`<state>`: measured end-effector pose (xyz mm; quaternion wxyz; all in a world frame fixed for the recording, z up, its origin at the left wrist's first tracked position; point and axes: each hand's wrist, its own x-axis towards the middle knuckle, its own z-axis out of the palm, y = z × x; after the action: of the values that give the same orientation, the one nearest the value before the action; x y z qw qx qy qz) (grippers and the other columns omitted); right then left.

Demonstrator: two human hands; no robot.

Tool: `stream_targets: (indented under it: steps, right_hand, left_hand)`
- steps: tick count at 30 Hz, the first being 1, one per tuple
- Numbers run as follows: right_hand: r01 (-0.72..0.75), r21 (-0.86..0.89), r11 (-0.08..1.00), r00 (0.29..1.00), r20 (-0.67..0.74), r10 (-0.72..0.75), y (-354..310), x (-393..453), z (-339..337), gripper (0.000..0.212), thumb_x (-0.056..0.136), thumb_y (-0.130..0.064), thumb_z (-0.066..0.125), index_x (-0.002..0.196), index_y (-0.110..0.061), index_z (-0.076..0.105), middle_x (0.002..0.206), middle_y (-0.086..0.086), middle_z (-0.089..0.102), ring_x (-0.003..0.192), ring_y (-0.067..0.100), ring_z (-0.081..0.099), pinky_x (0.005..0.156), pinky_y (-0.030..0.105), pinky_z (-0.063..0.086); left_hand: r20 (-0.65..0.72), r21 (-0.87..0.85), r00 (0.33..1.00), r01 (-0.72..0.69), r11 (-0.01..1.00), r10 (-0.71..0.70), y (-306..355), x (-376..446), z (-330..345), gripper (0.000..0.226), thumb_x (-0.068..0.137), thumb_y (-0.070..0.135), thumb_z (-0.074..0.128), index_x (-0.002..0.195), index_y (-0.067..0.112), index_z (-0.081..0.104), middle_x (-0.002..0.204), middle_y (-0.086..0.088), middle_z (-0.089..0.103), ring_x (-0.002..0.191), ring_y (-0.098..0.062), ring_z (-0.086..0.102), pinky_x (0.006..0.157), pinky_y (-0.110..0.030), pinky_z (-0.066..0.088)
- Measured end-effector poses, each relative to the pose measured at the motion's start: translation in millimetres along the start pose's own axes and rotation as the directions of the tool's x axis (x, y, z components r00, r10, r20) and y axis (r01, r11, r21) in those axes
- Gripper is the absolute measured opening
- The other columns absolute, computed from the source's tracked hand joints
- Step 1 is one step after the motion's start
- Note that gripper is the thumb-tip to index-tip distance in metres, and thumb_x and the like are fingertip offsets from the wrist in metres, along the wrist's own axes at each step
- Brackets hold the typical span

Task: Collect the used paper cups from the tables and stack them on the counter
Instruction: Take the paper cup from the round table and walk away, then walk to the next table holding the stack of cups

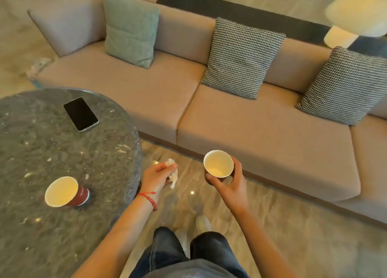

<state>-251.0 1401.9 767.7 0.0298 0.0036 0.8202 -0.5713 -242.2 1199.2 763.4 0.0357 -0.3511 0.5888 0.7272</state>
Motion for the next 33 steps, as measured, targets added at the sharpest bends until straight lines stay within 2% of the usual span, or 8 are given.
stream_targets:
  steps: [4,7,9,16,18,23,27,33]
  right_hand:
    - [0.061,-0.011,0.998,0.986,0.156,-0.058,-4,38,13,0.067,0.067,-0.030,0.084,0.110,-0.053,0.039,0.111,-0.025,0.053,0.103,-0.014,0.049,0.076,0.001,0.042]
    - [0.113,-0.024,0.993,0.946,0.307,-0.101,-10,63,25,0.067,0.066,-0.036,0.084,0.110,-0.055,0.037,0.112,-0.030,0.050,0.104,-0.016,0.047,0.075,0.001,0.043]
    - [0.148,-0.031,0.989,0.909,0.399,-0.123,-15,77,35,0.067,0.065,-0.040,0.083,0.110,-0.057,0.036,0.111,-0.033,0.048,0.105,-0.017,0.047,0.075,0.003,0.042]
    - [0.252,0.058,0.966,0.702,0.676,-0.224,-43,90,76,0.070,0.066,-0.035,0.084,0.109,-0.061,0.036,0.116,-0.027,0.047,0.107,-0.009,0.047,0.086,0.017,0.044]
    - [0.269,0.100,0.958,0.633,0.731,-0.254,-48,86,90,0.069,0.066,-0.032,0.084,0.111,-0.058,0.038,0.115,-0.030,0.047,0.108,-0.013,0.046,0.083,0.012,0.046]
    - [0.274,0.175,0.946,0.473,0.832,-0.291,-57,63,132,0.071,0.067,-0.025,0.084,0.124,-0.032,0.042,0.118,-0.022,0.049,0.109,-0.010,0.046,0.084,0.004,0.042]
    - [0.265,0.213,0.940,0.360,0.883,-0.301,-67,40,170,0.069,0.068,-0.020,0.084,0.119,-0.038,0.041,0.116,-0.024,0.049,0.106,-0.014,0.047,0.079,0.002,0.041]
    - [0.227,0.224,0.948,0.335,0.896,-0.292,-91,19,223,0.069,0.068,-0.018,0.084,0.116,-0.045,0.042,0.113,-0.031,0.050,0.105,-0.018,0.049,0.076,0.001,0.042]
  left_hand:
    - [-0.160,-0.068,0.987,-0.016,0.998,0.005,5,7,-3,0.026,0.080,0.008,0.069,0.055,0.011,0.062,0.055,-0.002,0.060,0.055,-0.015,0.057,0.049,-0.020,0.047]
    - [-0.300,-0.148,0.954,-0.027,0.989,-0.019,6,7,-6,0.023,0.080,0.007,0.068,0.058,0.011,0.064,0.052,0.000,0.061,0.058,-0.016,0.058,0.057,-0.026,0.048]
    - [-0.375,-0.190,0.926,-0.035,0.981,-0.040,4,3,-10,0.023,0.082,0.008,0.068,0.059,0.012,0.063,0.045,0.008,0.059,0.048,-0.005,0.057,0.049,-0.018,0.048]
    - [-0.646,-0.342,0.754,-0.147,0.928,-0.119,-2,-35,-35,0.020,0.081,0.008,0.068,0.062,0.012,0.064,0.048,0.005,0.058,0.048,-0.006,0.053,0.042,-0.015,0.043]
    - [-0.705,-0.362,0.696,-0.186,0.913,-0.138,-6,-49,-43,0.020,0.081,0.008,0.068,0.062,0.010,0.063,0.047,0.004,0.057,0.043,-0.004,0.051,0.040,-0.014,0.041]
    - [-0.791,-0.424,0.578,-0.280,0.861,-0.201,-16,-81,-71,0.016,0.081,0.008,0.067,0.065,0.010,0.064,0.046,0.008,0.061,0.041,0.001,0.056,0.041,-0.013,0.043]
    - [-0.827,-0.437,0.507,-0.306,0.846,-0.244,-26,-97,-103,0.014,0.082,0.012,0.068,0.068,0.012,0.066,0.063,-0.004,0.062,0.053,-0.010,0.055,0.045,-0.016,0.044]
    - [-0.834,-0.436,0.491,-0.307,0.846,-0.251,-23,-105,-155,0.027,0.081,0.012,0.068,0.056,0.011,0.058,0.063,-0.009,0.053,0.035,-0.003,0.041,0.038,-0.014,0.036]
